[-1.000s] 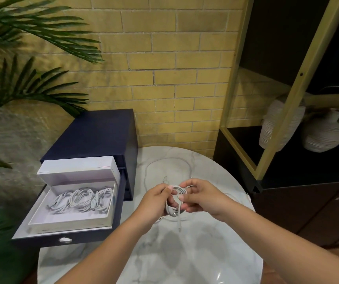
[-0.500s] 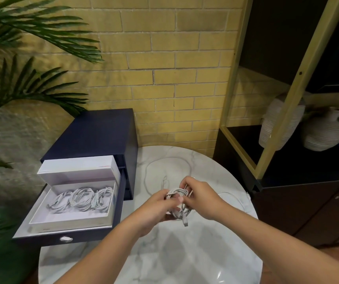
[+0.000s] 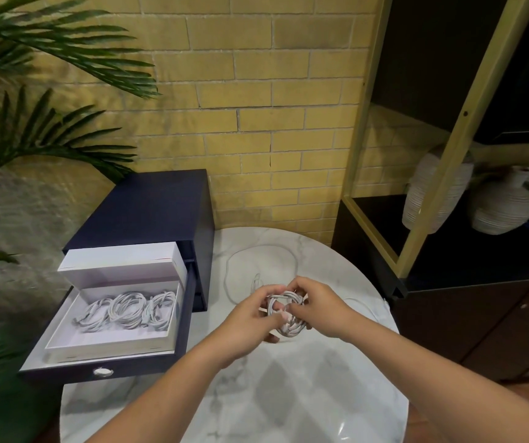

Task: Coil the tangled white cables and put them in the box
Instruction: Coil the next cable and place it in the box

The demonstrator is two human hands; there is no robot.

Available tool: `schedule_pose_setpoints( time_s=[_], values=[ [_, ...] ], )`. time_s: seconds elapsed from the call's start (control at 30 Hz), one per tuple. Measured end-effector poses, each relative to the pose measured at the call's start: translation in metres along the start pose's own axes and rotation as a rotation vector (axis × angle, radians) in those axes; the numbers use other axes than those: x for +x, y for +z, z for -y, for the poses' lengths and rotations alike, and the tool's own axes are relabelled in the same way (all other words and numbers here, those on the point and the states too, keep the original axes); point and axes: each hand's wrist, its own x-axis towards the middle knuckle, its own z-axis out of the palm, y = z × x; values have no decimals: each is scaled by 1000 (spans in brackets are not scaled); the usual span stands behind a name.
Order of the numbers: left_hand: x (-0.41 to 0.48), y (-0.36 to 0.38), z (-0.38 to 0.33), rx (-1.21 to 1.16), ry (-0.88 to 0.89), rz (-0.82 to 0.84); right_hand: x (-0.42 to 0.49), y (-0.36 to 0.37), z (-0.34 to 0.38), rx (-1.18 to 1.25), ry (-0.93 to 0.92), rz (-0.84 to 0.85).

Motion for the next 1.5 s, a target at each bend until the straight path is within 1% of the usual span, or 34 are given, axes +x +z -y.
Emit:
schedule_pose_setpoints(
  time_s=[0.07, 0.17, 0.3, 0.43, 0.57, 0.67, 0.77, 0.9, 0.97, 1.07, 1.27, 1.4, 1.5],
  values=[
    [2, -2, 0, 9, -15, -77, -1, 1, -2, 129, 16, 26],
    [5, -6, 0, 39, -19, -133, -3, 0, 0, 240, 23, 50],
    [8, -7, -1, 187, -2, -217, -8, -4, 10, 407, 15, 129],
    [9, -10, 0, 295, 21, -268, -8, -8, 18, 463, 11, 230],
    [8, -13, -1, 412, 42, -253, -10, -18, 19, 545, 24, 371],
    [7, -12, -1, 414, 36, -213, -11, -18, 21, 505, -40, 464],
    [7, -12, -2, 265, -36, -230, -9, -17, 20, 479, -61, 483],
    [8, -11, -6, 138, -79, -319, -10, -12, 8, 557, -50, 481],
    [9, -11, -7, 138, -97, -331, -10, -6, 3, 550, -52, 424],
    [12, -13, -2, 178, -120, -298, -9, -4, 0, 583, -40, 366],
    [13, -11, -2, 239, -42, -224, -7, -10, -6, 631, 12, 379],
    [19, -12, -4, 248, -40, -224, -9, -12, -7, 792, 49, 411],
    [20, -12, -2, 279, -42, -227, -8, -10, -4, 851, 62, 462]
  ],
)
